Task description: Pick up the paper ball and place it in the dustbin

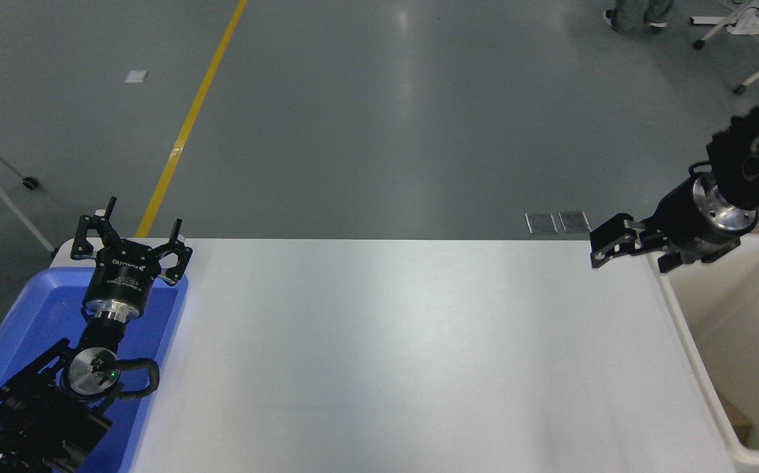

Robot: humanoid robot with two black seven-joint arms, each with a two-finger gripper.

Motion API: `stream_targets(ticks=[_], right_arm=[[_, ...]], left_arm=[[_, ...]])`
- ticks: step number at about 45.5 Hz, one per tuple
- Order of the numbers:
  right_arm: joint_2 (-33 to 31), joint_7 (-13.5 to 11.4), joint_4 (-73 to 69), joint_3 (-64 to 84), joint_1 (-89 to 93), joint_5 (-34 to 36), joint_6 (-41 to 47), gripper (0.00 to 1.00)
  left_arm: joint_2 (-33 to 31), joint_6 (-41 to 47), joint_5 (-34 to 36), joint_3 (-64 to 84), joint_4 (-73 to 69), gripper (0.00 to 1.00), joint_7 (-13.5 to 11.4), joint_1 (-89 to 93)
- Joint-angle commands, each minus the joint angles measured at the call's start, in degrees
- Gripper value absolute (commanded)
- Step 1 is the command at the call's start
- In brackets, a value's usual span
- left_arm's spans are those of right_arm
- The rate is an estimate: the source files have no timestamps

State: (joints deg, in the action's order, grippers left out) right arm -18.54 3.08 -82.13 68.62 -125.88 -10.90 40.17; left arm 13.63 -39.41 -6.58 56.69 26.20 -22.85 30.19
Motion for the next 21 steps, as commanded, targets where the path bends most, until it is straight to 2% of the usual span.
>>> stream_targets(ticks=[1, 12, 21], right_arm=[[11.5, -0.09, -4.45, 1.25, -8.94, 9.66, 4.83, 1.0], [17.92, -0.09, -4.01, 1.25, -9.56, 16.78, 4.83, 1.0], [18.54, -0.09, -4.01, 1.43, -10.17, 16.96, 4.83, 1.0]], left_arm=[[0.0, 0.03, -0.01, 0.09, -0.01, 1.0, -0.09, -0.05], [0.0, 0.03, -0.01, 0.0, -0.01, 1.0, -0.09, -0.05], [0.0, 0.03, -0.01, 0.0, -0.01, 1.0, -0.09, -0.05]])
